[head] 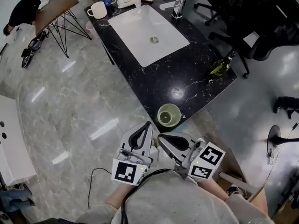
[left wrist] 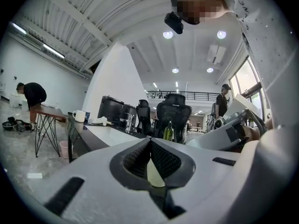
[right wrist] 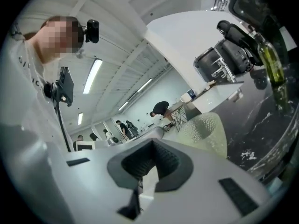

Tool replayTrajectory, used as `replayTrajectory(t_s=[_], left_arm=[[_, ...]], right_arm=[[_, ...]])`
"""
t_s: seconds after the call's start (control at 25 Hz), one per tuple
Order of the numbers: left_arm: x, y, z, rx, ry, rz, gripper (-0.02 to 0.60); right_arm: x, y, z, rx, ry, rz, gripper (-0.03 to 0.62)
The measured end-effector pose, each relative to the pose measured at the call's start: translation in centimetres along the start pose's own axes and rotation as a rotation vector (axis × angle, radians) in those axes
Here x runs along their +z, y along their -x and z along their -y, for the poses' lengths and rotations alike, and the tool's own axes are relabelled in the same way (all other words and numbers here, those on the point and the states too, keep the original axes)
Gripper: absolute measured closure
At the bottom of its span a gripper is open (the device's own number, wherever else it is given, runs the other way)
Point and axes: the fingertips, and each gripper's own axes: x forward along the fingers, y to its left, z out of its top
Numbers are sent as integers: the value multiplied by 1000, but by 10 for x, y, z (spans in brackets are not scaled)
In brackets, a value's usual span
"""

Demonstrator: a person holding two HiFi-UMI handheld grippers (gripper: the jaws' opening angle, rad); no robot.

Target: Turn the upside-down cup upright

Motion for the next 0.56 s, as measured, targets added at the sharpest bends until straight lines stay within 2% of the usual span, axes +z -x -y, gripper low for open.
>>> replayTrajectory(t_s=[0.2, 0.36, 0.56], left_arm=[[1, -2, 2, 0, 20, -8, 574], [-3, -2, 4, 1, 5, -5, 574], [-3, 0, 7, 3, 5, -7, 574]], right_arm=[[4, -5, -1, -13, 70, -12, 588], [3, -6, 2, -55, 130, -27, 588], [1, -7, -4, -63, 174, -35, 588]])
